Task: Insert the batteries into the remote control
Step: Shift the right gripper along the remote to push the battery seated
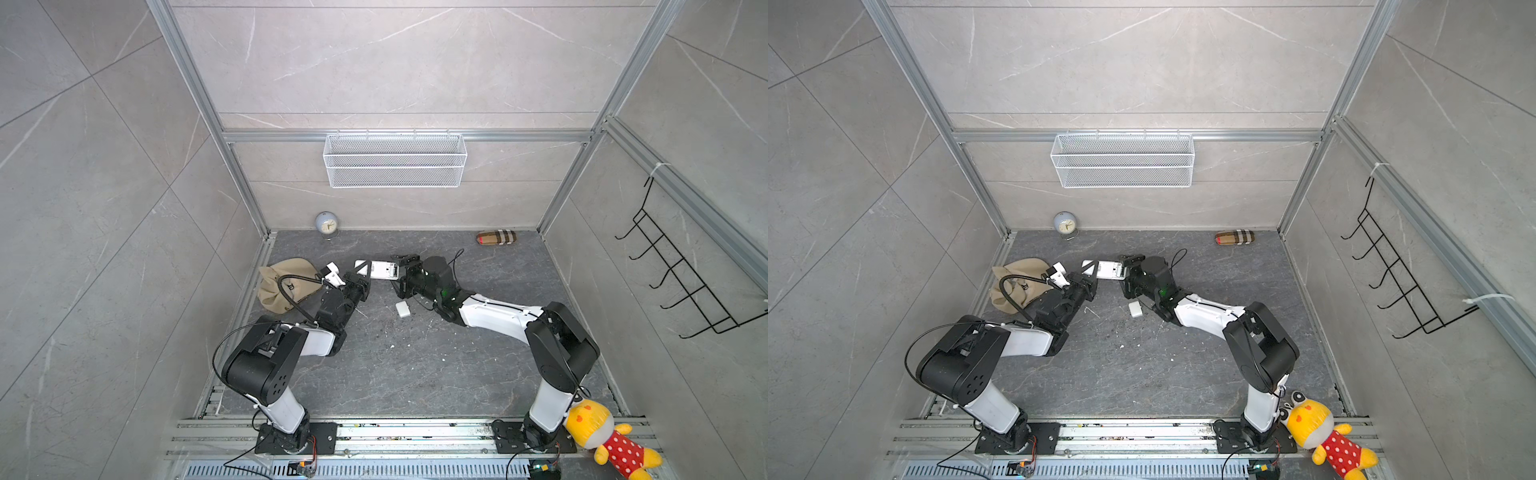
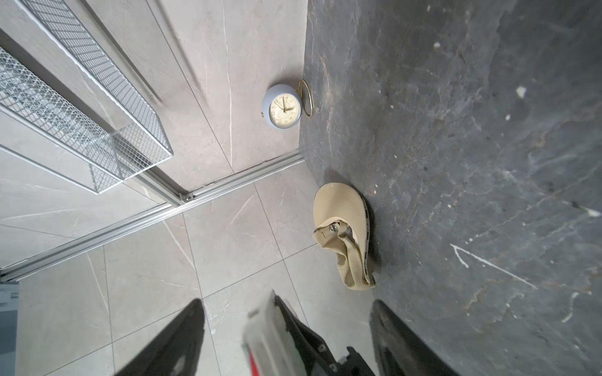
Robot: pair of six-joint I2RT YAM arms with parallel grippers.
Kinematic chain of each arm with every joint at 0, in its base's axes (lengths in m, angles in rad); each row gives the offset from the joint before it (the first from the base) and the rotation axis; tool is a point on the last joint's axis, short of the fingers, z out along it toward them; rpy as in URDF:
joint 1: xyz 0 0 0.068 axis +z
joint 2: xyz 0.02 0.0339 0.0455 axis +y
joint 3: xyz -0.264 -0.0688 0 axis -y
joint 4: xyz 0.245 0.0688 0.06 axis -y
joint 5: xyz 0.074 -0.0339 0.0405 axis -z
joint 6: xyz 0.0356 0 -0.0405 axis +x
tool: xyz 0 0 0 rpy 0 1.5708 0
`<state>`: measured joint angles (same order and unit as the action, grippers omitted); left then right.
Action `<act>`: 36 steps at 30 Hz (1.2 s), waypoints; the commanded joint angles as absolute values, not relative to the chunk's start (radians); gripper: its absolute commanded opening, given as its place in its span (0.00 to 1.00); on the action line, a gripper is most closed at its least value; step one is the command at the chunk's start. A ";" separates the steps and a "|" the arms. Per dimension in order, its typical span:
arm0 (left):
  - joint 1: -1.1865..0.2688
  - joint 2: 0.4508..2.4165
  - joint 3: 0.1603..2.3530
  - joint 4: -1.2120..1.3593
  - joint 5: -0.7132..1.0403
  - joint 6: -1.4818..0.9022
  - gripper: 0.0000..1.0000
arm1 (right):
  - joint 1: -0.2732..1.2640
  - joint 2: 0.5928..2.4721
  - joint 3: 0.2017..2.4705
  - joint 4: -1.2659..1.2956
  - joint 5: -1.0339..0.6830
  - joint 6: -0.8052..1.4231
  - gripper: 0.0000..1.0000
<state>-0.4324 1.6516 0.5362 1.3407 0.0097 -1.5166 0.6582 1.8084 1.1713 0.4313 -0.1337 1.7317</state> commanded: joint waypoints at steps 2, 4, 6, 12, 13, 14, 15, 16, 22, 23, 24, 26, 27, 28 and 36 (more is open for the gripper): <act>-0.400 1.624 0.525 1.414 0.051 -1.570 0.00 | 0.584 1.775 1.314 0.146 -0.396 1.329 0.84; -0.386 1.629 0.525 1.413 0.076 -1.581 0.00 | 0.570 1.779 1.354 0.033 -0.461 1.200 0.85; -0.374 1.639 0.527 1.414 0.095 -1.608 0.00 | 0.565 1.769 1.349 -0.012 -0.478 1.134 0.84; -0.365 1.651 0.555 1.413 0.145 -1.632 0.00 | 0.558 1.769 1.347 -0.076 -0.521 1.011 0.82; -0.365 1.651 0.554 1.411 0.146 -1.634 0.00 | 0.558 1.772 1.343 -0.065 -0.528 0.995 0.82; -0.365 1.652 0.552 1.411 0.146 -1.635 0.00 | 0.557 1.774 1.342 -0.055 -0.538 0.997 0.82; -0.365 1.653 0.551 1.411 0.144 -1.635 0.00 | 0.554 1.782 1.343 -0.046 -0.549 1.006 0.81; -0.365 1.654 0.549 1.411 0.143 -1.635 0.00 | 0.555 1.788 1.337 -0.019 -0.560 1.014 0.80; -0.367 1.666 0.554 1.411 0.152 -1.640 0.00 | 0.554 1.834 1.328 0.094 -0.605 1.120 0.70; -0.366 1.668 0.554 1.410 0.152 -1.641 0.00 | 0.556 1.839 1.328 0.103 -0.607 1.126 0.67; -0.367 1.670 0.554 1.412 0.152 -1.641 0.00 | 0.556 1.842 1.325 0.106 -0.604 1.133 0.62; -0.367 1.674 0.553 1.413 0.150 -1.643 0.00 | 0.555 1.841 1.320 0.102 -0.596 1.135 0.55; -0.366 1.675 0.554 1.413 0.148 -1.643 0.00 | 0.555 1.841 1.318 0.101 -0.596 1.135 0.52; -0.366 1.677 0.554 1.413 0.148 -1.643 0.00 | 0.554 1.841 1.316 0.102 -0.597 1.134 0.49; -0.366 1.699 0.573 1.414 0.154 -1.650 0.00 | 0.555 1.854 1.320 0.106 -0.600 1.136 0.42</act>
<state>-0.3660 1.6958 0.5327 1.3392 0.1390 -1.6489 0.5556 1.8313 1.3273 0.0803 -0.5888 1.1305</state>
